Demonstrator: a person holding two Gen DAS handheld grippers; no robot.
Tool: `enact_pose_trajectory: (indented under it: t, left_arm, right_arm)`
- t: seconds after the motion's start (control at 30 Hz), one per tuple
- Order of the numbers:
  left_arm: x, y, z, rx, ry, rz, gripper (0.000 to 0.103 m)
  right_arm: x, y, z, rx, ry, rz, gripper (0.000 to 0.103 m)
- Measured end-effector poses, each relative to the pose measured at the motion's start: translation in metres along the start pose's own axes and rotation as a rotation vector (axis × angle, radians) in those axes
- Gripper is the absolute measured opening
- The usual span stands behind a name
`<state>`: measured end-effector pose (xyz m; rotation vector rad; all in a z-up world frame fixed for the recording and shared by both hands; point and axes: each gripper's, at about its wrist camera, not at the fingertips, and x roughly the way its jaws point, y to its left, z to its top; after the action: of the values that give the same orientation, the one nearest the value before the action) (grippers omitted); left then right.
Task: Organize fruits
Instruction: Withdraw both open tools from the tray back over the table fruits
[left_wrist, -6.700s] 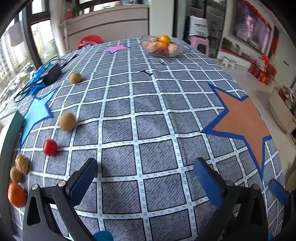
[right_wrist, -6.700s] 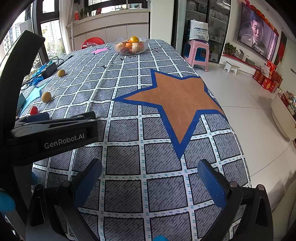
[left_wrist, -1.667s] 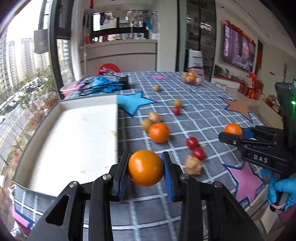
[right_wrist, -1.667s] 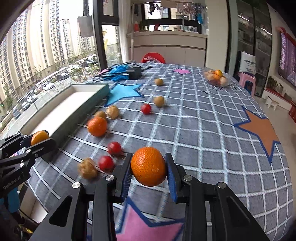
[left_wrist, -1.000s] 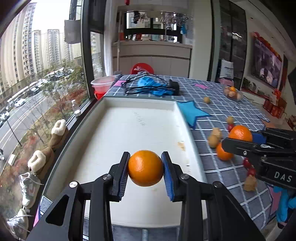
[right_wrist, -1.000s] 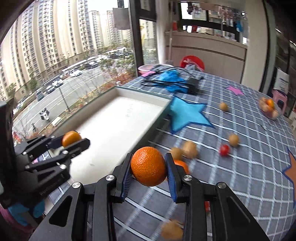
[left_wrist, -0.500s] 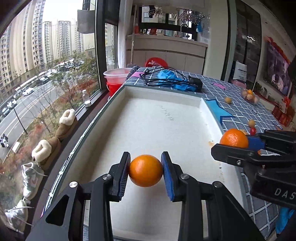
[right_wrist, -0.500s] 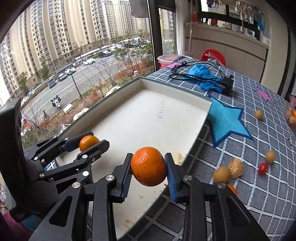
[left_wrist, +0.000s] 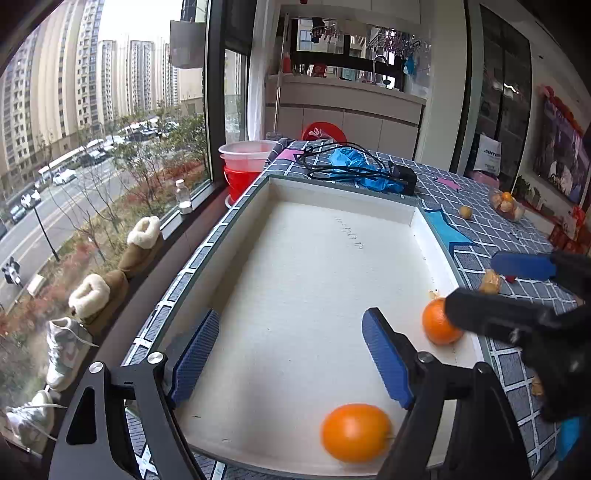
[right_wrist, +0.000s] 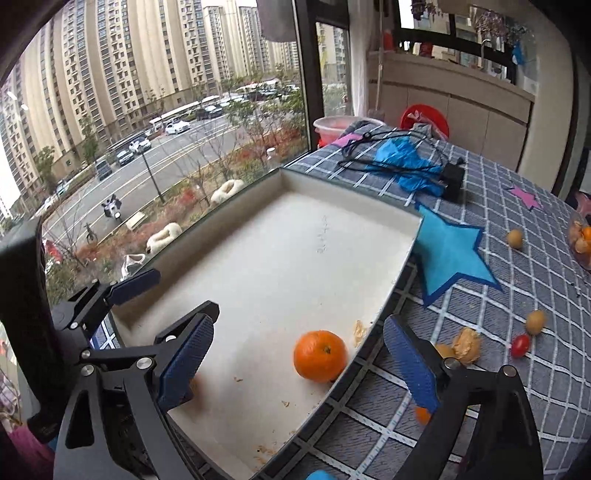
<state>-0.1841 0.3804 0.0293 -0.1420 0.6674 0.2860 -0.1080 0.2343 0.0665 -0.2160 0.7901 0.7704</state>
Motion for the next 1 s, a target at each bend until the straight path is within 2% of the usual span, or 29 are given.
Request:
enact_pose_trajectory:
  t: [0.03, 0.2, 0.37, 1.0]
  left_arm:
    - [-0.002, -0.001, 0.000, 0.007, -0.001, 0.003, 0.084]
    - [-0.011, -0.010, -0.001, 0.034, -0.003, -0.016, 0.085]
    - [-0.019, -0.023, 0.001, 0.054, -0.004, -0.042, 0.086]
    - [-0.042, -0.096, -0.004, 0.188, 0.004, -0.078, 0.089]
  right_arm:
    - [-0.003, -0.002, -0.001, 0.004, -0.007, -0.008, 0.103]
    - [-0.017, -0.018, -0.007, 0.042, -0.020, -0.016, 0.103]
    - [-0.037, -0.038, -0.022, 0.073, -0.024, -0.066, 0.103]
    - [-0.084, -0.115, -0.118, 0.225, 0.025, -0.196, 0.103]
